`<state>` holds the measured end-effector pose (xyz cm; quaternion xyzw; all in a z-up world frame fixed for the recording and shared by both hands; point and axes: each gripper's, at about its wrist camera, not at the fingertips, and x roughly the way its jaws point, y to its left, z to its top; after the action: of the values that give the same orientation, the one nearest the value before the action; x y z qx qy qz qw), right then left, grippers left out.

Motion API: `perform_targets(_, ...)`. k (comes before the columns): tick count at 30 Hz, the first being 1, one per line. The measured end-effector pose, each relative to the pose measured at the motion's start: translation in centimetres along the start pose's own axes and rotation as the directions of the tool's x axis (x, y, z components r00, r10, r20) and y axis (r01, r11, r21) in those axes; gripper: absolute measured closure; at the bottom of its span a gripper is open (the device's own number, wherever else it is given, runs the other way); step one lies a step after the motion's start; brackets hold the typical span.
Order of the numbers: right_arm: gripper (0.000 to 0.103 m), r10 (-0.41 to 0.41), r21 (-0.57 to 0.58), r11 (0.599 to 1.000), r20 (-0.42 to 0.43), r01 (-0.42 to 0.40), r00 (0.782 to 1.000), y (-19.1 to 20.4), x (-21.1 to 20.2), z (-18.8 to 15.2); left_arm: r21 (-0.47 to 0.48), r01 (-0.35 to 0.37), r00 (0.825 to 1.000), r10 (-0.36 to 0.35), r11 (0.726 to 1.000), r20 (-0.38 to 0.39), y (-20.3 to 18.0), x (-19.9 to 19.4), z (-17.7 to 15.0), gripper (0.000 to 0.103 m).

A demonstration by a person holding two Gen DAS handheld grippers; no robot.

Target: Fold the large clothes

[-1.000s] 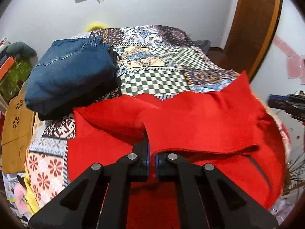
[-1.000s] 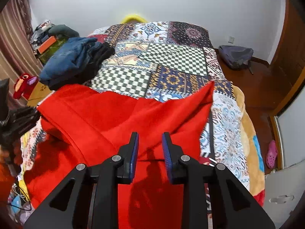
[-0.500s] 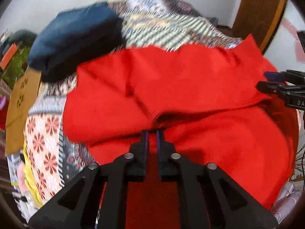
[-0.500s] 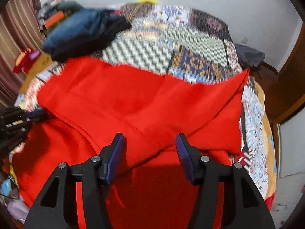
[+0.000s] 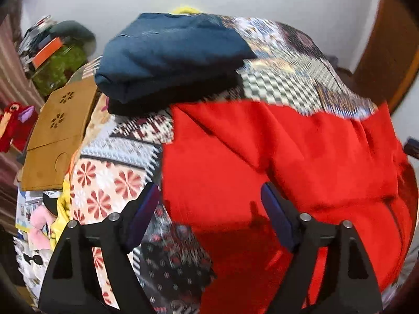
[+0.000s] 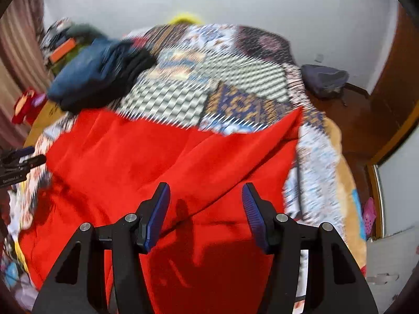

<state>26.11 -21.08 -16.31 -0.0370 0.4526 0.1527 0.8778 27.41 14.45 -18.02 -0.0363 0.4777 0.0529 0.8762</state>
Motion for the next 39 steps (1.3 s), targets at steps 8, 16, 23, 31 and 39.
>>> perform_targets(8, 0.050, -0.021, 0.144, 0.989, -0.008, 0.022, 1.000, -4.8, 0.8, 1.6, -0.156, 0.106, 0.994, -0.107, 0.982, 0.005, 2.9, 4.2, 3.8, 0.023)
perform_targets(16, 0.050, 0.024, 0.229, 0.974, -0.088, -0.003, 0.996, -7.3, 4.8, 1.8, -0.299, 0.151, 0.983, -0.176, 0.942, -0.057, 5.7, 9.5, 3.8, 0.023)
perform_targets(23, 0.046, 0.137, 0.302, 0.949, -0.137, -0.091, 0.981, -8.2, 7.9, 2.0, -0.399, 0.280, 0.943, -0.329, 0.873, -0.058, 7.3, 12.4, 2.7, 0.023)
perform_targets(31, 0.044, 0.237, 0.392, 0.900, -0.076, -0.190, 0.969, -9.7, 9.1, 2.4, -0.306, 0.359, 0.922, -0.386, 0.882, -0.031, 5.4, 12.5, 3.3, 0.058)
perform_targets(39, 0.083, 0.242, 0.400, 0.895, -0.061, -0.199, 0.968, -9.4, 9.2, 2.6, -0.277, 0.352, 0.924, -0.379, 0.894, -0.051, 4.1, 11.6, 3.1, 0.092)
